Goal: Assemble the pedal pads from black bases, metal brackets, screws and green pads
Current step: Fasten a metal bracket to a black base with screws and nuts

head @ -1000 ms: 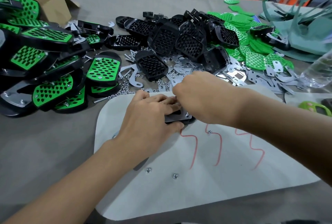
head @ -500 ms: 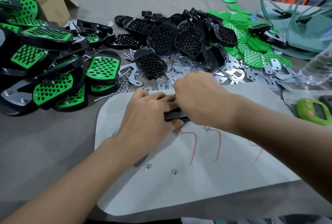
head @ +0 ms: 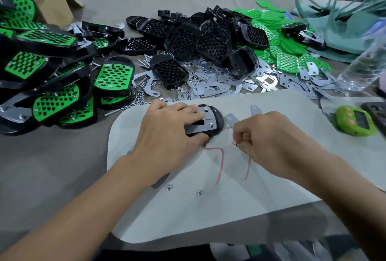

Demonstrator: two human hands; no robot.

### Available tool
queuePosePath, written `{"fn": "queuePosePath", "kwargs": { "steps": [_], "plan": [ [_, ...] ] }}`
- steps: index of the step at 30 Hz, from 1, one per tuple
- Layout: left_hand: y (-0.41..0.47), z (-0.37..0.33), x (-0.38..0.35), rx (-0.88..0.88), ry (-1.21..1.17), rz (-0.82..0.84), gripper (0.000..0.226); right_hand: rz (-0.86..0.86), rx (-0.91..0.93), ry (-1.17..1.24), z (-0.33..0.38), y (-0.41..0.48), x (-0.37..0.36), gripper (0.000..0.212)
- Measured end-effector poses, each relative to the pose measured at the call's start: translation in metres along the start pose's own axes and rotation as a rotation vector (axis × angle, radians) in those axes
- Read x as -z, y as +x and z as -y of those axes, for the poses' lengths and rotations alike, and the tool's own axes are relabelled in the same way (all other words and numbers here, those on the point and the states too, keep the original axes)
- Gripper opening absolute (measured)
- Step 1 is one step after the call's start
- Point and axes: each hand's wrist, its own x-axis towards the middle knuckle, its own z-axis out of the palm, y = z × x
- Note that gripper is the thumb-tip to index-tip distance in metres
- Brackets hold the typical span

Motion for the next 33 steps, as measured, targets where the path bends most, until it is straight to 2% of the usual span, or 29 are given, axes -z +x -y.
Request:
{"fn": "queuePosePath", "kwargs": {
  "steps": [3, 8, 11, 14, 22, 33],
  "plan": [
    [0.000, -0.004, 0.001, 0.013, -0.019, -0.021, 0.041, 0.007, 0.043, -0.031, 0.002, 0.000, 0.002, 0.012],
    [0.002, 0.004, 0.001, 0.044, -0.081, 0.016, 0.037, -0.053, 0.089, -0.064, 0.008, -0.004, -0.001, 0.014],
    [0.003, 0.007, 0.000, 0.044, -0.086, 0.020, 0.033, -0.076, 0.020, 0.102, 0.010, 0.007, 0.005, 0.013],
    [0.002, 0.006, 0.000, 0.034, -0.059, 0.020, 0.033, -0.170, -0.017, 0.256, 0.019, 0.024, 0.011, 0.011],
    [0.004, 0.004, 0.003, 0.029, -0.035, 0.053, 0.034, -0.072, 0.050, 0.168, 0.032, 0.045, 0.013, 0.015],
    [0.001, 0.007, 0.000, 0.021, -0.046, 0.037, 0.038, -0.071, 0.023, 0.164, 0.034, 0.044, 0.014, 0.014]
  ]
}}
